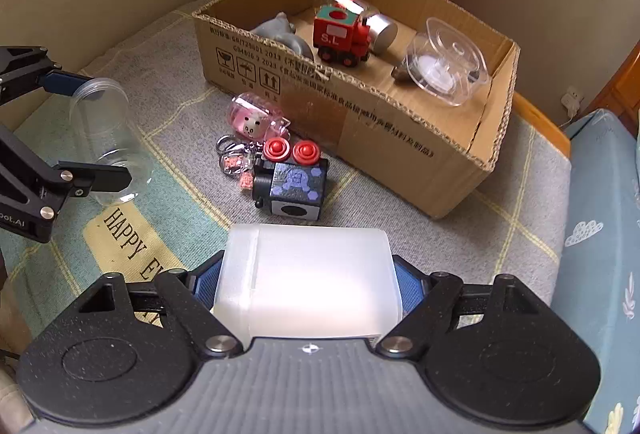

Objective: Organize rigid objects
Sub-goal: 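Carry the clear jar and white bottle into the box and open both tools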

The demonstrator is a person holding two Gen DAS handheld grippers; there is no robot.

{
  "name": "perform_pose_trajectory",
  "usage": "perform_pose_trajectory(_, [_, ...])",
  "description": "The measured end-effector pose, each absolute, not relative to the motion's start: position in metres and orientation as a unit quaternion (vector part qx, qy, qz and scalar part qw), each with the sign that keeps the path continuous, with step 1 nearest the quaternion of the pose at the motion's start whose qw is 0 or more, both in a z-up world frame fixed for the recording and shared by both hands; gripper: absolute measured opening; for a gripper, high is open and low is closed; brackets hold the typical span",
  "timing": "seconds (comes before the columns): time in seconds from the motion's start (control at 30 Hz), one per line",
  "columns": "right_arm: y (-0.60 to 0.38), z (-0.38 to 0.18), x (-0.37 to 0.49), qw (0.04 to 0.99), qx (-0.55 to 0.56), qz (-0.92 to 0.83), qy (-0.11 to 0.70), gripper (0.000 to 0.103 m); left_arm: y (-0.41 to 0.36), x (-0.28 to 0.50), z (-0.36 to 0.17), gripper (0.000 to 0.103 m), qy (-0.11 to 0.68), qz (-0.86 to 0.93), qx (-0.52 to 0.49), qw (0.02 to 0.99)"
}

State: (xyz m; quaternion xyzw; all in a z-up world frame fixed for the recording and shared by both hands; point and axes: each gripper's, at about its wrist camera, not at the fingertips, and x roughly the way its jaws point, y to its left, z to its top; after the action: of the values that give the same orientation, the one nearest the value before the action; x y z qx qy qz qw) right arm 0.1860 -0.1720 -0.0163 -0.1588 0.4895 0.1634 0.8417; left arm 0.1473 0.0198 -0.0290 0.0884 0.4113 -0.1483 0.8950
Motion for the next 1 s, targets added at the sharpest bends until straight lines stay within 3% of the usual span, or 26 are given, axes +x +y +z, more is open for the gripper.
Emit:
perform_pose_trajectory(0.5, [-0.182,0.059,0.218,0.890,-0.147,0.152,0.404,0.086,0.019,0.164,0.009,0.090,0.375,-0.166,0.076,0.909])
perform_pose_trajectory(1.0, [-0.201,0.054,0.310,0.893,-0.059,0.112,0.432,0.086,-0.004,0.249,0.063,0.090,0.319,-0.187,0.115,0.922])
